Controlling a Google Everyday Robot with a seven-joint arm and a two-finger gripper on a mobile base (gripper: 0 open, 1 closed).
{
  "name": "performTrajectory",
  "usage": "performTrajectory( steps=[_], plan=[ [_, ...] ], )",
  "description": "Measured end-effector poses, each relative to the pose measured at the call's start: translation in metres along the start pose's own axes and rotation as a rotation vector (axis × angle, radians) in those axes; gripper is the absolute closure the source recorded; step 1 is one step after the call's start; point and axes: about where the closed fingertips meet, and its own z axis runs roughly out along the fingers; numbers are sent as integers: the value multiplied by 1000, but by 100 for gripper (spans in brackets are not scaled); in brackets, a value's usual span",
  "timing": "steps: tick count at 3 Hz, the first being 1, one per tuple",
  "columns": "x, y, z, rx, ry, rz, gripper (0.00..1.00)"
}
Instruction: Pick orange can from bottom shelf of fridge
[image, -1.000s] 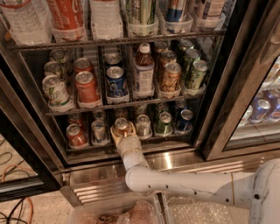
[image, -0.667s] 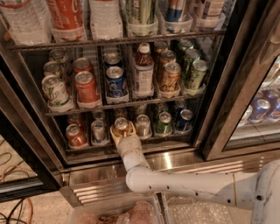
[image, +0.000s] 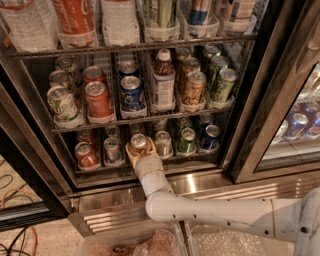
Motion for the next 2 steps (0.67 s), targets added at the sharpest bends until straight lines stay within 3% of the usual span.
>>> performTrajectory(
  steps=[1, 2],
  plan=[
    [-6, -1, -4, -5, -11, -6, 100],
    [-41, -7, -38, -45, -66, -50, 100]
  ],
)
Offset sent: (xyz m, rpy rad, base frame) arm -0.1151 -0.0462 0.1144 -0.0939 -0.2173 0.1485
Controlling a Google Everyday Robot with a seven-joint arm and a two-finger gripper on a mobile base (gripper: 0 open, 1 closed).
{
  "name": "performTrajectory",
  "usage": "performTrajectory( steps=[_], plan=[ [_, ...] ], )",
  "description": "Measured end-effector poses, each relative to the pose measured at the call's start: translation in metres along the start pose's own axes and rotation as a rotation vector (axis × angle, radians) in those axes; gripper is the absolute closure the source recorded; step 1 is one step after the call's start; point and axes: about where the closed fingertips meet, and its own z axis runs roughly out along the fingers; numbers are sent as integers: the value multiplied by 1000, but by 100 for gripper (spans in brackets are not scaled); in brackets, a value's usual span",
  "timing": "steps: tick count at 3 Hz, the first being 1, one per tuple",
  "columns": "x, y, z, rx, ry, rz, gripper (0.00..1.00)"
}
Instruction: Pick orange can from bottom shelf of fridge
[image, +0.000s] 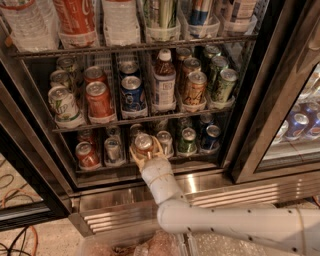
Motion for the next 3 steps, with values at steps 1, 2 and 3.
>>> performTrajectory(
  steps=[1, 2, 3],
  plan=[
    [-34, -6, -38, -88, -33, -61, 100],
    [-39, -7, -72, -202, -21, -72, 100],
    [-31, -2, -97, -294, 11, -38, 100]
  ],
)
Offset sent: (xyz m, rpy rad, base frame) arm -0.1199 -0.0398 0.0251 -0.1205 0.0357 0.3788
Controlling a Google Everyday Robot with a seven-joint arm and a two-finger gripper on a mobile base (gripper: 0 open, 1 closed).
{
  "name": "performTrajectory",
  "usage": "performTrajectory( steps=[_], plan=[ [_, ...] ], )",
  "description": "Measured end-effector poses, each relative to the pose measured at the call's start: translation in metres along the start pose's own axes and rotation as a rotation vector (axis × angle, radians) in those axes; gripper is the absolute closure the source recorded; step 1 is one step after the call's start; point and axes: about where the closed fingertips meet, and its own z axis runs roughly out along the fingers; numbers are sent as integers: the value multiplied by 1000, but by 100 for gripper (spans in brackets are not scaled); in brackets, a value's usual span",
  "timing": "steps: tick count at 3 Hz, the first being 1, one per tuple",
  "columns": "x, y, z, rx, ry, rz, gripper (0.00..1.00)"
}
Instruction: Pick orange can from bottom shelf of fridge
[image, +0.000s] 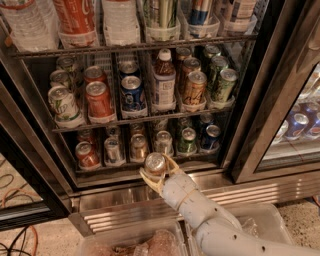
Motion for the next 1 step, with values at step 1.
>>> performTrajectory(
  steps=[1],
  plan=[
    [7, 7, -13, -45, 22, 23, 100]
  ],
)
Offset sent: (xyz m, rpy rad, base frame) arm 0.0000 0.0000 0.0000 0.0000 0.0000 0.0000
